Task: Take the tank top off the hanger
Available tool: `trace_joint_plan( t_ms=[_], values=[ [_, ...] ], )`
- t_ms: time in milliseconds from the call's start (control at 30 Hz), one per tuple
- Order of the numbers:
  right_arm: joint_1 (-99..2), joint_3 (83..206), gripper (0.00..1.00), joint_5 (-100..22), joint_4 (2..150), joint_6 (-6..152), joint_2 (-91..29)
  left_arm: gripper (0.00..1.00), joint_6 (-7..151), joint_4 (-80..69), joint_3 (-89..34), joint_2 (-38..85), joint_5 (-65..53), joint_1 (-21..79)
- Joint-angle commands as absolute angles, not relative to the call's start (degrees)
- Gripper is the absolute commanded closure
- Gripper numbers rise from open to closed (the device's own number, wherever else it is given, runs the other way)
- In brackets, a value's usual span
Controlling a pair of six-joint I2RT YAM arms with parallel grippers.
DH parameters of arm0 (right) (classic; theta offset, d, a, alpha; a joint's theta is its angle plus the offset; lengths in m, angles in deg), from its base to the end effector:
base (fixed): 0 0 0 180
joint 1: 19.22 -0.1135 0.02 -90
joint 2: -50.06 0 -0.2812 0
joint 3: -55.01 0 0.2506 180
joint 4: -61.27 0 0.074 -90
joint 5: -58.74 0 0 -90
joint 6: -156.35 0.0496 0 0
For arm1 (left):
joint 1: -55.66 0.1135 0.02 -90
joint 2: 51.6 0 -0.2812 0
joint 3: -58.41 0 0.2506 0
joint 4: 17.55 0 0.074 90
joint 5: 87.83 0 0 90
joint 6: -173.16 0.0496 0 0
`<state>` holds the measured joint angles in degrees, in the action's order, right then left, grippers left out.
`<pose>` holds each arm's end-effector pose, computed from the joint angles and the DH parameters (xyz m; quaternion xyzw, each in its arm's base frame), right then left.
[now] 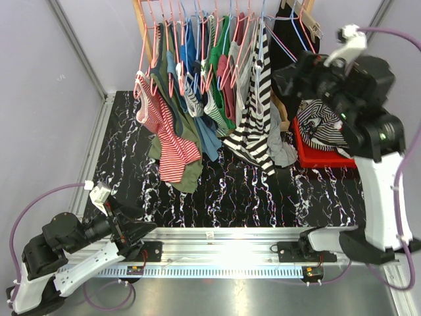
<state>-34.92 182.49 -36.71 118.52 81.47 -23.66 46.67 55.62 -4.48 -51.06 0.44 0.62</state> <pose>0.2033 0.0620 0.5780 -0.0363 0.7273 0.2153 0.6507 -0.0147 0.0184 0.3149 0.1337 0.7589 -0.4647 0.4362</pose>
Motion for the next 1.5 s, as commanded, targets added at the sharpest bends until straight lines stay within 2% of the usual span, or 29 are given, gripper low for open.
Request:
trace_joint_plan(
  t_ms=[0, 133, 333, 467, 500, 533, 633, 667, 767, 933, 1233, 1333, 1467],
  values=[
    [-41.19, 190.93, 0.00, -31.61, 125.13, 78.66, -33.59, 0.01, 47.30, 51.50, -4.05, -49.84, -0.55, 0.29],
    [-42.24, 200.16, 0.00, -25.20, 128.29, 78.40, -43.78, 0.01, 46.78, 51.68, -4.40, -51.07, -0.29, 0.29],
    [-42.33, 211.50, 0.05, -18.25, 131.99, 76.12, -53.90, 0.01, 46.25, 53.35, -5.36, -52.99, 0.50, 0.29],
    [-42.33, 216.16, 0.14, -18.07, 133.74, 74.35, -58.92, 0.01, 46.07, 53.70, -5.63, -53.27, 0.59, 0.29],
    [-42.42, 216.52, 0.20, -18.07, 133.92, 74.27, -59.71, 0.01, 46.07, 53.79, -5.63, -53.27, 0.59, 0.29],
    [-42.33, 216.70, 0.34, -17.98, 134.10, 74.18, -60.59, 0.01, 46.07, 53.70, -5.63, -53.36, 0.59, 0.29],
    [-42.33, 215.04, 0.63, -17.81, 132.79, 74.18, -59.38, 0.01, 45.81, 53.96, -5.89, -53.71, 0.59, 0.29],
    [-42.42, 212.86, 0.82, -17.98, 130.78, 74.00, -58.50, 0.01, 45.81, 54.05, -5.89, -53.80, 0.59, 0.29],
    [-41.98, 210.73, 1.00, -18.68, 128.30, 73.04, -55.86, 0.01, 45.81, 54.49, -5.98, -53.97, 0.85, 0.29],
    [-39.26, 211.70, 1.00, -21.85, 126.99, 71.89, -53.84, 0.01, 45.89, 54.05, -5.72, -54.15, 0.85, 0.29],
    [-37.76, 200.45, 1.00, -20.53, 113.98, 70.84, -42.06, 0.01, 46.33, 54.05, -6.42, -53.45, 0.94, 0.20],
    [-37.59, 198.43, 1.00, -23.51, 113.27, 70.66, -39.25, 0.01, 46.33, 53.79, -6.51, -53.27, 0.94, 0.20],
    [-37.59, 189.21, 1.00, -27.39, 110.90, 71.62, -32.57, 0.01, 46.42, 53.00, -6.42, -52.66, 0.68, 0.20]
  ],
)
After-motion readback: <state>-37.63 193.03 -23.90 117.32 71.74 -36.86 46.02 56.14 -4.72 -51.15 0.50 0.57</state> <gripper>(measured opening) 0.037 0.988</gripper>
